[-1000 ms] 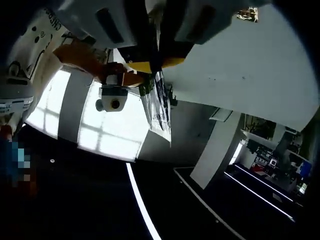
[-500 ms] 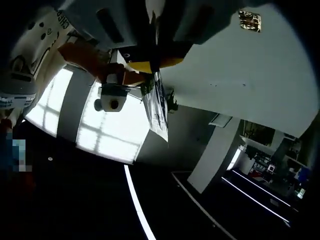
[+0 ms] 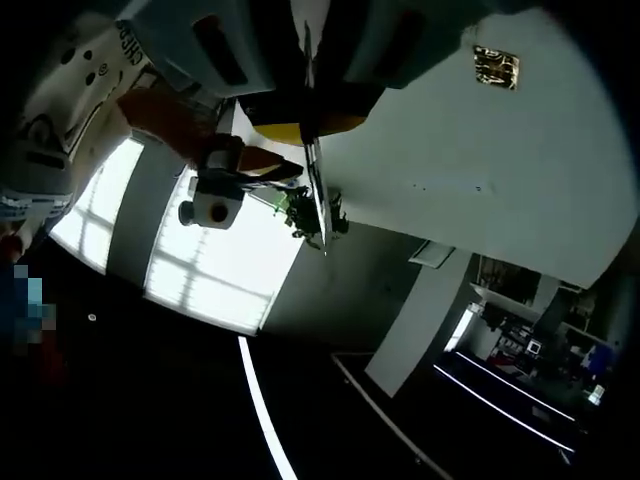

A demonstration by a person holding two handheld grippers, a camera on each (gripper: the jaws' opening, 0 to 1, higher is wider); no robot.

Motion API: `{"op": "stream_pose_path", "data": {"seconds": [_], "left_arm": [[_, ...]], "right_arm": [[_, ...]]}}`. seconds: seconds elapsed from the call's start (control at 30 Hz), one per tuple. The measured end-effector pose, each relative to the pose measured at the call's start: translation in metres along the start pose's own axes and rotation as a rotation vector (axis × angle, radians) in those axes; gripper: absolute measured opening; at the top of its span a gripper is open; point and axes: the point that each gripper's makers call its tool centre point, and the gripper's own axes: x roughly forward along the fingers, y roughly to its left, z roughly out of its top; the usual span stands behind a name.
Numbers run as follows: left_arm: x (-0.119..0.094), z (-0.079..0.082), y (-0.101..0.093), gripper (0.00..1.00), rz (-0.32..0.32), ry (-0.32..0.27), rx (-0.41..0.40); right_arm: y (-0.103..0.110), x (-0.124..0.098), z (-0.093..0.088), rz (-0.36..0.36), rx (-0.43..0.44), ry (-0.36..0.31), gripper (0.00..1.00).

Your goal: Arrange the skincare products in the storage area until every visible bottle or jar stands upright without overlapping.

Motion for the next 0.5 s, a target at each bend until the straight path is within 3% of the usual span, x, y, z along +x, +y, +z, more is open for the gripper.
{"op": "stream_pose_path", "data": {"seconds": [0.4,0.5], "left_arm": [[-0.004,-0.042,0.027,0.00,0.068,0.068,-0.107],[-0.004,-0.055,0.025,0.00,0.090,0.106,-0.112]], "right_arm": [[0.018,0.004,-0.022,0.038,-0.024,0.078,0.22],[0.021,0.005,-0.030,0.039,-0.042,0.107,0.24]]}}
